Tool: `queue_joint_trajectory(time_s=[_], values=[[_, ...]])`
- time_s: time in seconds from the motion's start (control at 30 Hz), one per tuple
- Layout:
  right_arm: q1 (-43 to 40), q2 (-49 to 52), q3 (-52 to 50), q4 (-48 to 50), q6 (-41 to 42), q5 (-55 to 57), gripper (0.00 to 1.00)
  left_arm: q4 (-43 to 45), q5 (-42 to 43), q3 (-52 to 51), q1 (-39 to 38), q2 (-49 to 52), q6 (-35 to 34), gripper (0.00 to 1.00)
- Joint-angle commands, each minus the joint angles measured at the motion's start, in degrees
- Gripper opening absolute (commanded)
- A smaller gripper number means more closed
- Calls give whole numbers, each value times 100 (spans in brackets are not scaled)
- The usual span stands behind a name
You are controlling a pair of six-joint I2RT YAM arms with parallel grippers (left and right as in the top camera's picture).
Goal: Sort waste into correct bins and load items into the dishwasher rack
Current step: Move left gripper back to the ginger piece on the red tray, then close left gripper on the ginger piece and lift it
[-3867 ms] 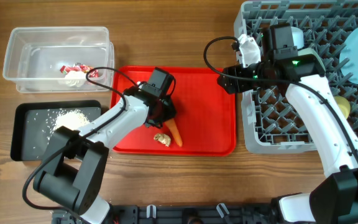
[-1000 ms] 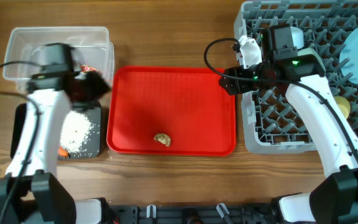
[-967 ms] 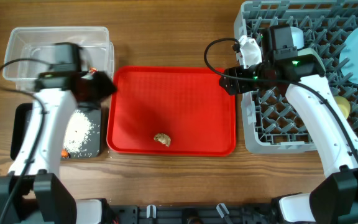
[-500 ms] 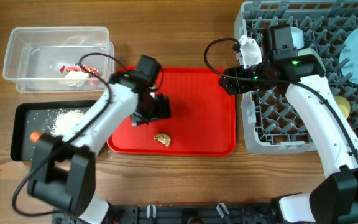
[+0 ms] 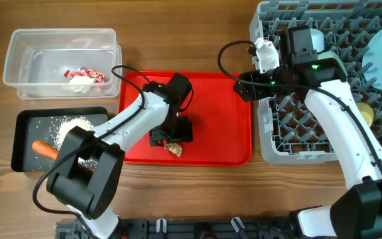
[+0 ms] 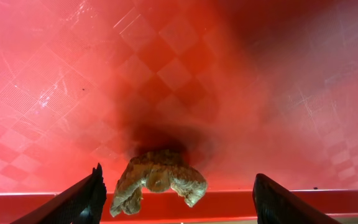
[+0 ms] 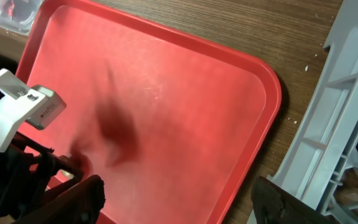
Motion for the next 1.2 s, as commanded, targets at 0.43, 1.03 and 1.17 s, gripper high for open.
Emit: queue_joint_trajectory(time_s=[0.43,1.03,1.17], values=[[-7,-68,-22,0,63,44,78,426,-74,-507,-33,55,-208,55],[-7,-68,-22,-4,66,42,78,817,-203,-492,105,42,-203,5],[-7,-68,-22,-7,66,42,78,688,-337,-378,348,-37,-151,5]])
